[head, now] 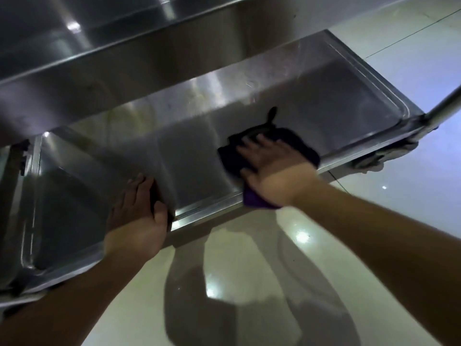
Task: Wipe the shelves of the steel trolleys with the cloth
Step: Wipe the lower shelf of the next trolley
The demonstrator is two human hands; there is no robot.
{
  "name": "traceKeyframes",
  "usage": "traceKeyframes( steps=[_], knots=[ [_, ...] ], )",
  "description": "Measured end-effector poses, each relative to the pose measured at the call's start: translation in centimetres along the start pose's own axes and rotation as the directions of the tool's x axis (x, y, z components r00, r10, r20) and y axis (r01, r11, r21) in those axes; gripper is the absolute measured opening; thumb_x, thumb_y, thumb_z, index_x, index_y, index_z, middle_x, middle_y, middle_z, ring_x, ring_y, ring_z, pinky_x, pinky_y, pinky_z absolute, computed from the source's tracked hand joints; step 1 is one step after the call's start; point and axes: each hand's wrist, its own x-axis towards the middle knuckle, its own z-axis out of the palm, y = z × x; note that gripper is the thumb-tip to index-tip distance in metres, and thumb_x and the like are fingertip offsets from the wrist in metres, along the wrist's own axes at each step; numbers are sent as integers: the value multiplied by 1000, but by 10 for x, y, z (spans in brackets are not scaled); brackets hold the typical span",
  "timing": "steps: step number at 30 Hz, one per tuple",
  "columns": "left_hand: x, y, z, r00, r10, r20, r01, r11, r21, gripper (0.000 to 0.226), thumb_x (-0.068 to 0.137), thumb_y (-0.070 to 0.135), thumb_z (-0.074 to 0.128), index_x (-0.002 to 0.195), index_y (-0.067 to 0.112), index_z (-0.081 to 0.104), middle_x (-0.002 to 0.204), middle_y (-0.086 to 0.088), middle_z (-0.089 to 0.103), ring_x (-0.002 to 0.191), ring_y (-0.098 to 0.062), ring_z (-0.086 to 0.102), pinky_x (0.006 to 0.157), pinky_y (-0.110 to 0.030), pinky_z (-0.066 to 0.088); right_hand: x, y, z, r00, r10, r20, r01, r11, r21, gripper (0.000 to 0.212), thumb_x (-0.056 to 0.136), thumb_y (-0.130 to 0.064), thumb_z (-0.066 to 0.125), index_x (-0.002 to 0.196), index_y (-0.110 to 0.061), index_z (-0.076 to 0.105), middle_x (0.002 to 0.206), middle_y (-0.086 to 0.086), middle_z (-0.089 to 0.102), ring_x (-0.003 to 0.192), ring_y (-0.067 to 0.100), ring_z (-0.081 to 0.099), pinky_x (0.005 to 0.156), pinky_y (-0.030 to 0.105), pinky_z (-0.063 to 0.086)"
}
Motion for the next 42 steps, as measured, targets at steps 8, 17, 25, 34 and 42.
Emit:
traceKeyframes(
  steps=[8,17,25,34,42],
  knots=[
    [0,1,2,1000,-7,-18,7,1000,9,66,89,38,35,144,9,54,155,-14,50,141,-38,45,114,-53,39,11,194,-55,797,596,-97,-592,803,71,57,106,-42,34,151,-7,35,162,21,29,148,44,27,117,62,29],
    [-1,1,4,1000,-8,-23,8,1000,15,66,92,41,33,145,9,53,154,-15,51,145,-36,43,117,-50,35,-32,71,-8,784,588,-199,-585,807,78,64,105,-42,35,153,0,36,163,24,31,147,40,31,118,53,27],
    [-1,-1,9,998,2,-66,-4,1000,-25,62,93,39,34,142,8,55,149,-15,55,141,-35,48,115,-47,35,38,-75,15,1000,8,-21,-9,1000,-23,66,107,-50,18,166,-26,0,173,-4,-9,159,21,-9,127,44,-2],
    [-6,5,2,980,-142,-139,101,958,-269,64,96,29,42,155,5,39,156,-17,43,139,-36,45,115,-50,39,57,-142,25,912,-397,101,405,911,-78,67,103,-57,25,164,-38,6,172,-17,-2,158,11,-9,125,47,-9],
    [-3,1,6,987,-113,-116,94,983,-160,52,95,34,38,140,9,45,135,-16,55,116,-33,49,96,-47,44,18,0,-5,995,58,78,-51,994,-92,69,100,-68,20,161,-48,-6,169,-22,-15,158,11,-12,127,53,1]
  ],
)
